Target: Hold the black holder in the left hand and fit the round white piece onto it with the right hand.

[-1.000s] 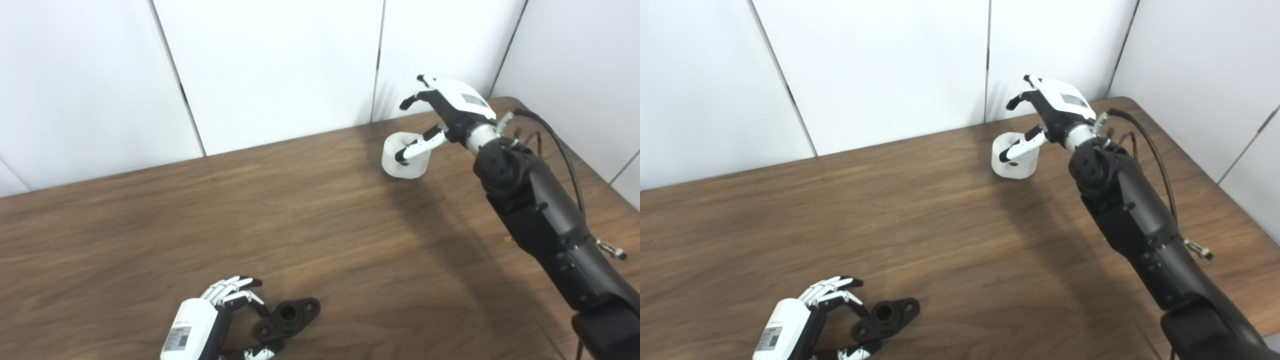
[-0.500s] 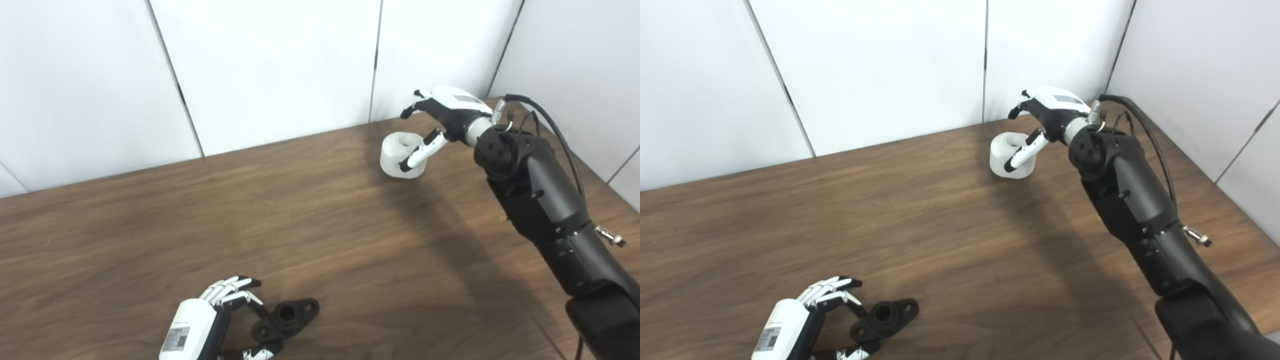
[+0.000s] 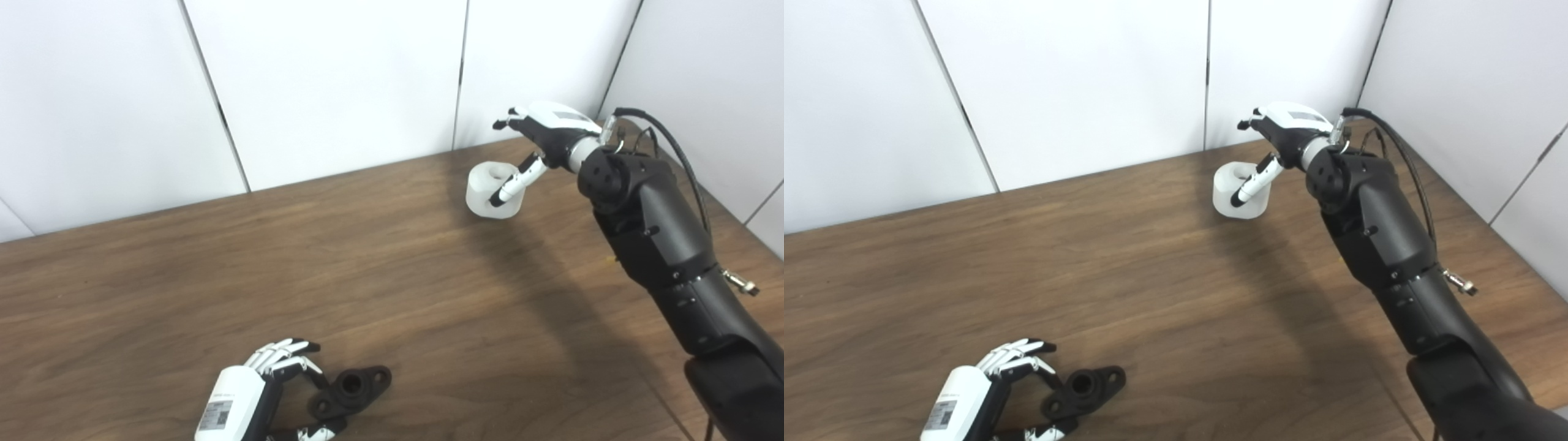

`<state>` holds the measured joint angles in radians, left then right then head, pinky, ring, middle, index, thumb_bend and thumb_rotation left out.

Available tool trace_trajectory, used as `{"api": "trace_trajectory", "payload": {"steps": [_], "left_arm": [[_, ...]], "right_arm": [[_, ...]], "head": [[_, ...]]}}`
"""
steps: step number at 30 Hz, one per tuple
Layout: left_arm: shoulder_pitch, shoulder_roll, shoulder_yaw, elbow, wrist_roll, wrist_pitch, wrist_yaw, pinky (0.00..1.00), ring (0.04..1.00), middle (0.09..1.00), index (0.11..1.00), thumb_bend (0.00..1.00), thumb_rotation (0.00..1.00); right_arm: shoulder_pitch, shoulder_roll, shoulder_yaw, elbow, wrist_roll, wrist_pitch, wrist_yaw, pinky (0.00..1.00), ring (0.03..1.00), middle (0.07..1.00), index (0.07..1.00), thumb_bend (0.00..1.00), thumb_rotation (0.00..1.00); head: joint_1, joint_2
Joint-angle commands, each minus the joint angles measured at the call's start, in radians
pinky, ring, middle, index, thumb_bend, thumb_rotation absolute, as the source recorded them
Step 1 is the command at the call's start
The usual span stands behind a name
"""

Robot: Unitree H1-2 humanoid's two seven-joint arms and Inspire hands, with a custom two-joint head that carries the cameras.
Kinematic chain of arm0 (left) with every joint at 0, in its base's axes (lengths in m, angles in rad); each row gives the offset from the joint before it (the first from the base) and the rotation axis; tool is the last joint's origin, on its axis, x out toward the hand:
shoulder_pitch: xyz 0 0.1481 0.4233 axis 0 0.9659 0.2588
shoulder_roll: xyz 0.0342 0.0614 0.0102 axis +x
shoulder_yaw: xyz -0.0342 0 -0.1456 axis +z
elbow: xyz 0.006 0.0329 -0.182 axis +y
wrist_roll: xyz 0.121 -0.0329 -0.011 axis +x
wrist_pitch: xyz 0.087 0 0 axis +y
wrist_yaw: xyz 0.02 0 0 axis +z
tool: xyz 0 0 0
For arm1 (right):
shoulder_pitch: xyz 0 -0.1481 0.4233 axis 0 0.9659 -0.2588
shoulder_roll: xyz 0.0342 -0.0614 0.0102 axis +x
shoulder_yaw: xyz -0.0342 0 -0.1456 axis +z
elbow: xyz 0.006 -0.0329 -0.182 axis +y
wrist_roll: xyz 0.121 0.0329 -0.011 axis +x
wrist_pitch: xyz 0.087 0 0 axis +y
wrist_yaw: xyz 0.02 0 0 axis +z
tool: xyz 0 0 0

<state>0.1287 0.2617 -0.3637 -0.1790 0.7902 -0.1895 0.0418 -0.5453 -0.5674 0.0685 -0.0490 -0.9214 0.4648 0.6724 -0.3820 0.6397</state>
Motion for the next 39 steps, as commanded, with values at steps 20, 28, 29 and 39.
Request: {"api": "trace_trajectory", "payload": {"steps": [20, 28, 29, 39], "left_arm": [[0.027, 0.016, 0.006, 0.027, 0.023, 0.03, -0.031, 0.82, 0.829, 0.776, 0.486, 0.52, 0.04], [0.031, 0.014, 0.006, 0.021, 0.024, 0.034, -0.034, 0.82, 0.83, 0.777, 0.486, 0.52, 0.04], [0.031, 0.014, 0.006, 0.02, 0.024, 0.035, -0.036, 0.82, 0.831, 0.778, 0.486, 0.52, 0.04], [0.028, 0.012, 0.006, 0.023, 0.024, 0.033, -0.035, 0.82, 0.831, 0.78, 0.486, 0.52, 0.04]], "right_arm": [[-0.078, -0.036, 0.044, 0.101, -0.009, 0.003, -0.031, 1.0, 1.0, 1.0, 0.811, 1.0, 0.34], [-0.089, -0.035, 0.056, 0.142, -0.004, 0.003, -0.041, 0.99, 1.0, 1.0, 0.797, 1.0, 0.38], [-0.09, -0.035, 0.058, 0.144, -0.004, 0.003, -0.042, 0.99, 1.0, 1.0, 0.797, 1.0, 0.38], [-0.095, -0.039, 0.068, 0.148, 0.013, 0.003, -0.089, 0.98, 1.0, 1.0, 0.777, 1.0, 0.38]], "head": [[0.003, 0.004], [0.015, 0.004], [0.015, 0.004], [0.017, 0.006]]}}
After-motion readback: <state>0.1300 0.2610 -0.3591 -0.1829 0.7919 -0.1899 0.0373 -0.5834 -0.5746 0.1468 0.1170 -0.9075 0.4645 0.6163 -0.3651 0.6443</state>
